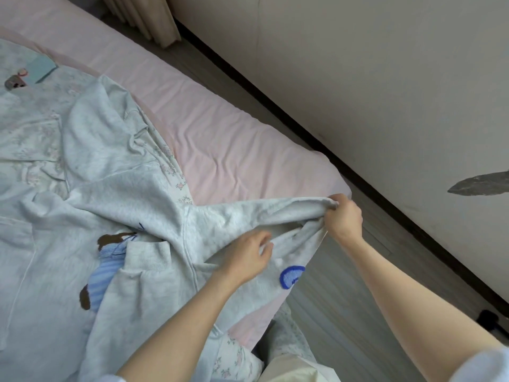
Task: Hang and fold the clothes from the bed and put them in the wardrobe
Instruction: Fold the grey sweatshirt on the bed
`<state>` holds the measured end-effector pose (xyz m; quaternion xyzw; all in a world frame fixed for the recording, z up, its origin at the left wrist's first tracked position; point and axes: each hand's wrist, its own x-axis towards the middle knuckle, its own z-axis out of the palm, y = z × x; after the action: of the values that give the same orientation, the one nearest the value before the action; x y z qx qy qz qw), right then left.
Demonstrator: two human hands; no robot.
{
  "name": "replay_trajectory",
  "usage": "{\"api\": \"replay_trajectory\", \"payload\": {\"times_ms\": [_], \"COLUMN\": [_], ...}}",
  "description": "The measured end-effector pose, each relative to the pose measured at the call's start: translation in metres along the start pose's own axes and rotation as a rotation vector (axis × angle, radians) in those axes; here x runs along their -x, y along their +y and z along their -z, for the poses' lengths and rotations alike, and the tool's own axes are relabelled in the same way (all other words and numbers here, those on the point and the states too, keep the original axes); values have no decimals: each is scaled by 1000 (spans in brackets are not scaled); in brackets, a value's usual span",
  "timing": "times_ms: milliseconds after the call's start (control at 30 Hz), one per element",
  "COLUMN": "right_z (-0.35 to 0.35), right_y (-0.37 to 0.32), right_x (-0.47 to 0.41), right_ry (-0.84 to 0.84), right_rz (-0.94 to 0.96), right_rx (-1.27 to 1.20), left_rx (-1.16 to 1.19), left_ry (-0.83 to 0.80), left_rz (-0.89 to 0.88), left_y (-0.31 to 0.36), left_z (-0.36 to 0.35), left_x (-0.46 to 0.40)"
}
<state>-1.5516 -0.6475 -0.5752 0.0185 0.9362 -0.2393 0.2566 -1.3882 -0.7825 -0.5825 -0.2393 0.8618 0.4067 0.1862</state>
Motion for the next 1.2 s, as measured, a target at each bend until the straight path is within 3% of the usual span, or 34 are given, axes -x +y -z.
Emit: {"api": "replay_trajectory", "payload": {"times_ms": [100, 233, 300, 433, 500, 633, 700, 833, 967, 1100, 1200], "right_z": [0, -8, -10, -17, -22, -23, -18, 1, 17, 37, 46], "right_y": [-12, -37, -42, -25, -13, 1, -2, -3, 15, 22, 5], "right_x": [2, 9, 12, 10, 8, 1, -2, -17, -15, 3, 11], "right_ry": [-100, -371, -455, -450, -392, -132, -93, -234, -241, -165, -130], "right_rz": [25, -7, 61, 119, 231, 837, 1038, 859, 684, 613, 556], "right_rx": [-67, -641, -672, -498, -276, 363, 596, 985, 1039, 1047, 1139], "left_rx": [-114, -338, -357, -266, -232, -76, -138, -449, -494, -198, 236], "left_ry": [-94, -126, -118, -198, -202, -188, -223, -275, -306, -289, -96], "left_rz": [-49, -12, 56, 122, 93, 22, 44, 140, 113, 116, 242], "left_y": [0, -3, -9, -11, -6, 2, 1, -11, -15, 1, 8], "left_z": [-15, -26, -28, -28, -29, -32, -31, -27, -19, -6, 0], "left_x": [15, 25, 25, 25, 23, 15, 13, 16, 26, 38, 43]}}
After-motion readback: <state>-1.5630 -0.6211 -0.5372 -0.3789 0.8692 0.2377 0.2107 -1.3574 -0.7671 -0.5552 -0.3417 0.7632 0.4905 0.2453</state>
